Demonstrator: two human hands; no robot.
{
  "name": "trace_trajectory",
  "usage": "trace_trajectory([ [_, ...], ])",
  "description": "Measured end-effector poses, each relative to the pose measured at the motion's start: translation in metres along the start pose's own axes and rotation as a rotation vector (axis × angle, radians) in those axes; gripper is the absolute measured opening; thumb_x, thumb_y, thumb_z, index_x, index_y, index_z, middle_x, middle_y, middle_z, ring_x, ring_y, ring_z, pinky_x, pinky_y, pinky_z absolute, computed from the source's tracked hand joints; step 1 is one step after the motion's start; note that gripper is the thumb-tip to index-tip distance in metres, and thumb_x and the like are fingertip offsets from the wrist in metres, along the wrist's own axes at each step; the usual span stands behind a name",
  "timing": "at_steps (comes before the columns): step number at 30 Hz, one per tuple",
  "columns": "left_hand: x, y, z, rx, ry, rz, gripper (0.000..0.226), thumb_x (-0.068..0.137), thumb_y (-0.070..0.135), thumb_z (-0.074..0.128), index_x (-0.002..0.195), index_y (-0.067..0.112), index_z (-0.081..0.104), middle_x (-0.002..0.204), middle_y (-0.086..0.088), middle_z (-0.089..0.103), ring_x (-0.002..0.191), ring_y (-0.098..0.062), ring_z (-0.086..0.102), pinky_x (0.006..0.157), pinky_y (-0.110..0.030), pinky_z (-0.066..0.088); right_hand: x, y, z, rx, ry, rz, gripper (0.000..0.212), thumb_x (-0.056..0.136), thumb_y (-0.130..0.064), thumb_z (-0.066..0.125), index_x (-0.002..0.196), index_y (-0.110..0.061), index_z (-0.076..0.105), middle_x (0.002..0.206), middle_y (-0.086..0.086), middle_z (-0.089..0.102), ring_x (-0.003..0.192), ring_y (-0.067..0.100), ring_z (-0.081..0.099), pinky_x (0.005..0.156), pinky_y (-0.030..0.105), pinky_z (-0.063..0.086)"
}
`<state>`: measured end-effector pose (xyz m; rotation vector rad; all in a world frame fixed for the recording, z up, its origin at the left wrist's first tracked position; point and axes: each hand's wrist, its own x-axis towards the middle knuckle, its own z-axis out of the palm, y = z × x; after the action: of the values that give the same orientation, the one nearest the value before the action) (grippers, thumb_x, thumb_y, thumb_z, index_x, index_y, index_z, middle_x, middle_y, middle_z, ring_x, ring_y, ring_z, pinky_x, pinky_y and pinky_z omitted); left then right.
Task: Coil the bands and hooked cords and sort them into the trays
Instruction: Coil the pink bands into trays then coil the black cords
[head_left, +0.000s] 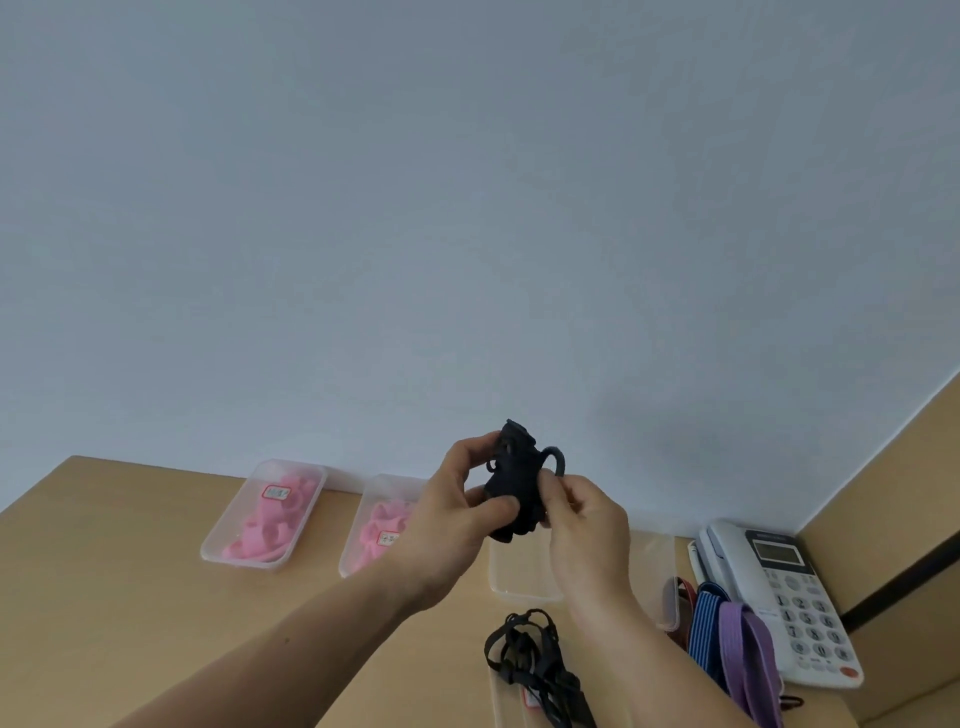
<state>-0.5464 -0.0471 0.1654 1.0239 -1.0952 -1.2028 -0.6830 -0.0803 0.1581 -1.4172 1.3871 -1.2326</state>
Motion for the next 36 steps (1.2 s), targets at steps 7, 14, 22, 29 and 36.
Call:
trace_trajectory([
  [7, 0.006, -0.016, -0.009, -0.051, 0.006, -0.138, 0.056, 0.074, 0.012, 0.059, 0.126, 0.031, 0.053, 0.092, -0.002, 0.074, 0.076, -0.013, 0.062, 0.064, -0.019, 0.049, -0.017, 0.000, 0.019, -0.057, -0.214, -0.005, 0.026, 0.099, -0.038, 0.052, 0.083, -0.033, 0.072, 0.087, -0.018, 0.067, 0.079, 0.007, 0.063, 0.076, 0.036, 0.054],
  [14, 0.012, -0.028, -0.021, -0.292, -0.161, -0.295, 0.048, 0.095, 0.008, 0.029, 0.135, 0.016, 0.055, 0.125, -0.011, 0.068, 0.115, -0.022, 0.062, 0.084, -0.024, 0.050, -0.022, 0.017, 0.024, -0.031, -0.078, 0.087, 0.016, 0.086, -0.031, 0.071, 0.072, -0.038, 0.073, 0.065, -0.014, 0.069, 0.057, 0.000, 0.061, 0.054, 0.010, 0.043],
  [22, 0.033, -0.061, -0.013, 0.055, -0.134, -0.409, 0.039, 0.089, 0.036, 0.050, 0.125, 0.028, 0.064, 0.128, 0.006, 0.065, 0.122, -0.013, 0.056, 0.106, -0.041, 0.045, 0.020, 0.060, -0.009, -0.392, -0.184, 0.116, 0.006, 0.080, -0.027, 0.073, 0.085, -0.027, 0.075, 0.076, -0.007, 0.073, 0.075, 0.008, 0.067, 0.067, 0.024, 0.052],
  [29, 0.083, -0.119, -0.020, 0.751, -0.038, -0.443, 0.053, 0.092, 0.023, 0.058, 0.142, 0.017, 0.045, 0.133, 0.005, 0.056, 0.113, -0.013, 0.055, 0.091, -0.026, 0.046, 0.106, 0.102, -0.023, -0.821, -0.503, -0.145, 0.021, 0.074, -0.027, 0.068, 0.094, -0.021, 0.069, 0.091, -0.005, 0.061, 0.087, 0.016, 0.057, 0.071, 0.032, 0.051],
  [36, 0.117, -0.170, -0.022, 0.945, 0.030, -0.650, 0.056, 0.094, 0.032, 0.055, 0.145, 0.013, 0.042, 0.128, -0.005, 0.061, 0.103, -0.019, 0.061, 0.083, -0.028, 0.047, 0.171, 0.148, 0.003, -1.002, -0.834, -0.458, 0.027, 0.080, -0.025, 0.064, 0.105, -0.014, 0.064, 0.104, 0.000, 0.059, 0.100, 0.022, 0.052, 0.074, 0.027, 0.039],
])
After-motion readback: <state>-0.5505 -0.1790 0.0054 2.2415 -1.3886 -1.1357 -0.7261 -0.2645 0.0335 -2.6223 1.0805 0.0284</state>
